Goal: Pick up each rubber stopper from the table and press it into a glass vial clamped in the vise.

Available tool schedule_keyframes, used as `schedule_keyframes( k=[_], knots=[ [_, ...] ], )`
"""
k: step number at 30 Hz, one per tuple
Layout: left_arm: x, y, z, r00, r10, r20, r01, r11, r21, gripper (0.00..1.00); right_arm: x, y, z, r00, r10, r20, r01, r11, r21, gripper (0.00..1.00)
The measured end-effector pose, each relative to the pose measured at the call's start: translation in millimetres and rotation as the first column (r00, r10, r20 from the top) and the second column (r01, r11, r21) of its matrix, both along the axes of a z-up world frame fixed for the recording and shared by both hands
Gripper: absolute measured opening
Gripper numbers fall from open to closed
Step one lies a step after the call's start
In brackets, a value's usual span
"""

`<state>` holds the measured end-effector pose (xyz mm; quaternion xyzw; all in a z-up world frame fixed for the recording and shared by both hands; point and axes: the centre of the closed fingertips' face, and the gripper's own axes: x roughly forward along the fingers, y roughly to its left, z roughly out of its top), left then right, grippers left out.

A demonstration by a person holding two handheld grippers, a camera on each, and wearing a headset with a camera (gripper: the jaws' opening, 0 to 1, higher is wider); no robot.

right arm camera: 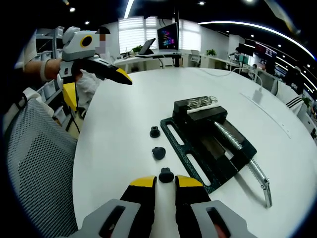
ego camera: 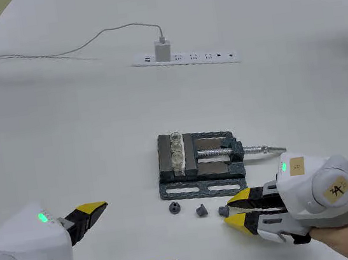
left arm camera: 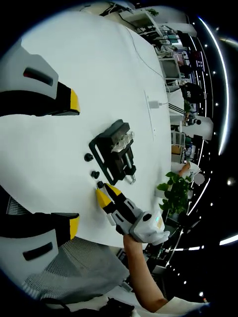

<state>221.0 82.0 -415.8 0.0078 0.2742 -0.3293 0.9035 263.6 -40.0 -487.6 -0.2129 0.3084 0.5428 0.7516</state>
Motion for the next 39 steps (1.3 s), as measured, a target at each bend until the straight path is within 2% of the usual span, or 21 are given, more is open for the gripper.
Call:
schedule_keyframes(
  k=[10, 15, 21, 26, 32, 33, 34, 37, 39],
  knots=[
    [0.7, -2.0, -2.1, 1.0, -0.011, -0.007, 0.011, 1.0, 0.004, 0.78, 2.5, -0.5, 1.2, 0.999, 0.027, 0.032, -0.027, 1.0, -0.016, 0.08],
    [2.3, -4.9, 0.0, 1.0, -0.03, -0.004, 0.03, 0.999, 0.016, 0.76, 0.0, -3.3, 10.5, 0.997, 0.06, 0.039, -0.058, 0.997, -0.041, 0.07],
    [1.8, -11.8, 9.6, 0.998, -0.057, 0.015, 0.056, 0.998, 0.038, 0.73, -6.1, -9.5, 32.5, 0.993, 0.108, 0.047, -0.104, 0.991, -0.08, 0.07],
    [-0.9, -20.9, 15.6, 0.994, -0.1, 0.032, 0.098, 0.993, 0.068, 0.68, -11.5, -10.4, 53.4, 0.991, 0.132, 0.033, -0.129, 0.988, -0.087, 0.07],
    [-4.8, -38.0, 25.8, 0.983, -0.171, 0.067, 0.164, 0.982, 0.096, 0.59, -20.0, -7.3, 75.2, 0.981, 0.194, 0.032, -0.189, 0.975, -0.116, 0.07],
    [-5.7, -41.2, 27.5, 0.98, -0.186, 0.074, 0.178, 0.979, 0.1, 0.58, -22.1, -7.1, 76.6, 0.978, 0.208, 0.029, -0.203, 0.971, -0.125, 0.07],
    [-6.6, -45.1, 29.5, 0.976, -0.202, 0.082, 0.193, 0.975, 0.109, 0.56, -25.3, -8.0, 76.6, 0.967, 0.253, 0.035, -0.244, 0.957, -0.157, 0.07],
    [-8.9, -53.4, 32.4, 0.968, -0.236, 0.09, 0.223, 0.966, 0.129, 0.49, -31.5, -5.8, 77.1, 0.962, 0.274, 0.013, -0.268, 0.949, -0.164, 0.07],
    [-9.3, -59.1, 35.6, 0.964, -0.248, 0.1, 0.234, 0.963, 0.135, 0.47, -35.6, -5.2, 78.7, 0.953, 0.304, 0.013, -0.297, 0.937, -0.183, 0.07]
  ],
)
